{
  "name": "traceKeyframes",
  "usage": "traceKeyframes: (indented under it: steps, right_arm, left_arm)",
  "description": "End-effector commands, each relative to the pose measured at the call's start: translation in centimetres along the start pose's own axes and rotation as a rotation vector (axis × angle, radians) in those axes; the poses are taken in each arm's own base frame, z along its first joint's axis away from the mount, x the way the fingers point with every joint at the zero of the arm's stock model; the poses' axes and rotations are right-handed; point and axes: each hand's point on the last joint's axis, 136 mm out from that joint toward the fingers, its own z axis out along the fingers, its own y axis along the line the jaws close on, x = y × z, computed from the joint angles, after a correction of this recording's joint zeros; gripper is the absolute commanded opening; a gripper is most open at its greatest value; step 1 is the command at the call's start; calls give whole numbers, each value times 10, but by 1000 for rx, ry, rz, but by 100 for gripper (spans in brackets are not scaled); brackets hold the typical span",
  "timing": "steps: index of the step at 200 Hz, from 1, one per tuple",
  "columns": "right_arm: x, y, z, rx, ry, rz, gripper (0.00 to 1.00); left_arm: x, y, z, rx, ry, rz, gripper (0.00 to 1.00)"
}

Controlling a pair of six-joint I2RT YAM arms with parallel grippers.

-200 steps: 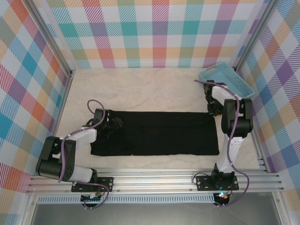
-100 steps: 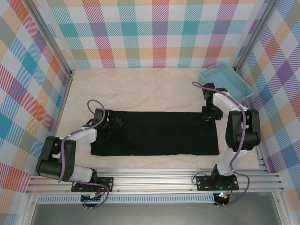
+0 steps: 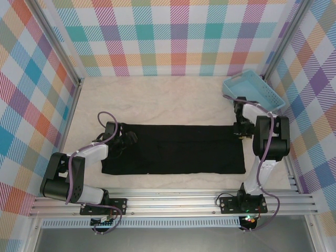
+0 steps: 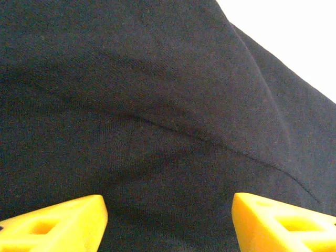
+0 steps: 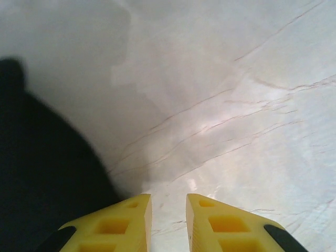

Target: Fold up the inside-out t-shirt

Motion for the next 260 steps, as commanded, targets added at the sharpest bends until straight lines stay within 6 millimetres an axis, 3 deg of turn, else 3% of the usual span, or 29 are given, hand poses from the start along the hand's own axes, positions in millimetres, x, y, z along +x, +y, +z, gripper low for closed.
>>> traceKeyframes:
  steps: [1, 19, 33, 59, 90, 122, 148, 164, 192, 230, 260]
  right_arm:
    - [-11, -16, -5, 57, -22, 32, 25]
    - [-14, -17, -16, 41, -46, 44, 26]
    - [-15, -7, -30, -37, -85, 51, 28]
    - [-5, 27, -59, -211, -162, 19, 35]
    - [12, 78, -70, -469, -152, 17, 38]
    - [19, 139, -102, -631, -224, -135, 41]
    - [33, 185, -131, -707, -279, -281, 44]
    - [44, 206, -142, -767, -287, -331, 45]
    - [68, 237, -149, -897, -245, -373, 48]
    - [79, 236, -130, -869, -194, -372, 52]
    - [85, 241, -129, -909, -179, -377, 52]
  left_arm:
    - [40, 44, 7, -141, 137, -31, 67]
    - [39, 44, 7, -141, 135, -30, 67]
    - [39, 42, 7, -132, 135, -30, 67]
    - [39, 39, 7, -116, 135, -30, 68]
    - [33, 32, 5, -97, 124, -28, 70]
    - [-1, 0, -8, -5, 44, -11, 73]
    - [-33, -17, -39, 16, -72, 2, 82]
    - [-43, -8, -58, -32, -143, -2, 87]
    - [-41, 35, -73, -159, -129, -87, 89]
    - [-37, 59, -74, -225, -36, -156, 89]
    - [-32, 65, -64, -268, 36, -130, 98]
